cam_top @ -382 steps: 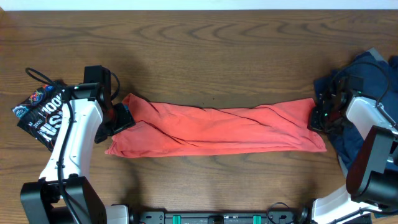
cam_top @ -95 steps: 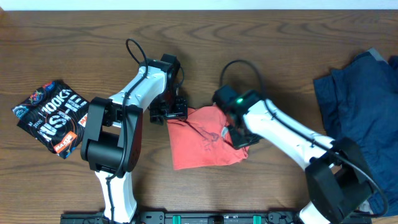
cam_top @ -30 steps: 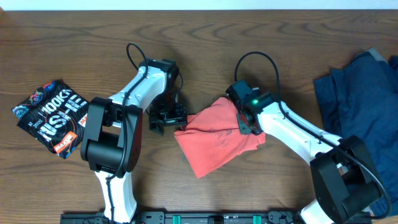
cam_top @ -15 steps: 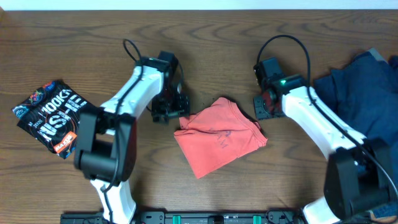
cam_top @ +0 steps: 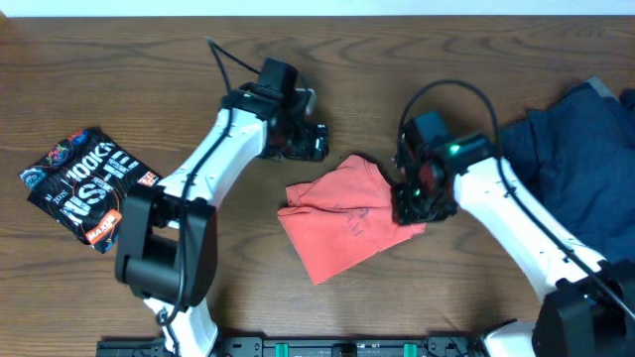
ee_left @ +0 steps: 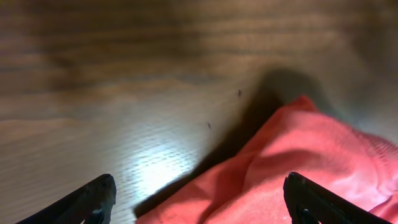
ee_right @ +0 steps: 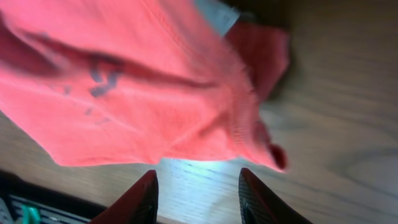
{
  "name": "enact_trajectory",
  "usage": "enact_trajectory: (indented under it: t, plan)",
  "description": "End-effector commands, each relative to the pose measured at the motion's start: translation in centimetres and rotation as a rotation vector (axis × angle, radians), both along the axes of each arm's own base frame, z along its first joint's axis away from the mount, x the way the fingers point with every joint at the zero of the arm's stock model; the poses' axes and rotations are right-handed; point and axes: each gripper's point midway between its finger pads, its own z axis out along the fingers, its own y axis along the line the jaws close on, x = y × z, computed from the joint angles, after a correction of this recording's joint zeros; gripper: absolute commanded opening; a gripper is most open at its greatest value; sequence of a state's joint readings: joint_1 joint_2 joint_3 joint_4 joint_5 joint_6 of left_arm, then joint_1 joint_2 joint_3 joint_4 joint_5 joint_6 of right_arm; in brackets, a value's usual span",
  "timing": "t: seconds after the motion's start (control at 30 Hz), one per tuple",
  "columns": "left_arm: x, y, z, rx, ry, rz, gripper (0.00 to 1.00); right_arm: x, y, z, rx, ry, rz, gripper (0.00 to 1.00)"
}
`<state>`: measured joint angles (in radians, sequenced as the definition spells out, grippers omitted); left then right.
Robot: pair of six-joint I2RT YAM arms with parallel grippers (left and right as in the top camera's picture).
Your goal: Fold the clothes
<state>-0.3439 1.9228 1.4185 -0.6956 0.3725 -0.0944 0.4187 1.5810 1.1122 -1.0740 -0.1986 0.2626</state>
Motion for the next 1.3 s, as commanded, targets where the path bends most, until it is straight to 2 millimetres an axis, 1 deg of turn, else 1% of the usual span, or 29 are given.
enact_trajectory:
  t: [0.0, 0.13, 0.23, 0.3, 0.37, 0.43, 0.47, 0.57, 0.63, 0.67, 0.73, 0.8, 0.83, 0.87, 0.9, 0.97, 1.13, 1.27]
  plan:
    - [-0.9, -0.6, -1.4, 0.012, 0.043, -0.052, 0.87, -1.8, 0.5, -2.3, 0.003, 0.049, 0.001, 0.40]
    - [-1.7, -0.6, -1.8, 0.026, 0.071, -0.057, 0.87, -1.8, 0.4, -5.8, 0.013, -0.006, 0.005, 0.40]
    - [-2.1, -0.1, -1.9, 0.035, 0.096, -0.049, 0.87, -1.3, 0.2, -8.0, 0.029, -0.046, -0.010, 0.38]
    - [-2.2, 0.4, -1.9, 0.042, 0.111, -0.036, 0.88, -0.3, -0.4, -9.1, 0.005, -0.090, -0.025, 0.37]
    - [-2.1, 0.8, -2.0, 0.043, 0.118, -0.023, 0.87, 1.3, -0.9, -9.7, -0.025, -0.147, -0.042, 0.35]
    - [-2.0, 1.3, -2.0, 0.042, 0.125, 0.004, 0.88, 3.9, -0.8, -9.5, -0.016, -0.242, -0.059, 0.34]
    - [-1.8, 1.6, -2.0, 0.040, 0.129, 0.021, 0.88, 5.7, -0.3, -9.0, 0.009, -0.317, -0.051, 0.34]
    - [-1.5, 2.3, -2.0, 0.036, 0.140, 0.069, 0.88, 9.8, 1.4, -6.9, 0.076, -0.506, -0.003, 0.37]
    - [-1.1, 3.1, -2.0, 0.032, 0.150, 0.114, 0.88, 11.7, 2.2, -5.5, 0.105, -0.599, 0.030, 0.42]
    - [-0.9, 3.4, -1.9, 0.029, 0.151, 0.134, 0.88, 12.0, 2.4, -5.2, 0.113, -0.612, 0.034, 0.44]
    - [-0.4, 4.2, -1.8, 0.019, 0.157, 0.192, 0.91, 12.2, 2.7, -4.7, 0.116, -0.615, 0.041, 0.48]
    - [0.0, 4.4, -1.5, -0.005, 0.152, 0.212, 0.94, 11.9, 2.7, -4.8, 0.106, -0.589, 0.049, 0.51]
    - [0.2, 4.2, -1.3, -0.031, 0.153, 0.210, 0.97, 11.7, 2.6, -4.8, 0.100, -0.574, 0.050, 0.53]
    - [0.2, 3.5, -0.9, -0.080, 0.150, 0.178, 1.00, 11.4, 2.4, -4.9, 0.091, -0.555, 0.053, 0.55]
    - [0.1, 2.7, -0.5, -0.133, 0.144, 0.127, 0.99, 11.1, 2.3, -5.0, 0.083, -0.538, 0.056, 0.57]
    - [-0.1, 1.7, 0.1, -0.187, 0.126, 0.054, 0.98, 10.5, 1.9, -5.3, 0.063, -0.507, 0.055, 0.60]
    - [0.1, 1.1, 0.0, -0.185, 0.086, -0.009, 0.98, 9.6, 1.2, -5.7, 0.044, -0.460, 0.052, 0.61]
    - [0.2, 0.4, -1.0, -0.176, 0.079, -0.039, 0.98, 9.5, 1.3, -5.5, 0.046, -0.461, 0.055, 0.60]
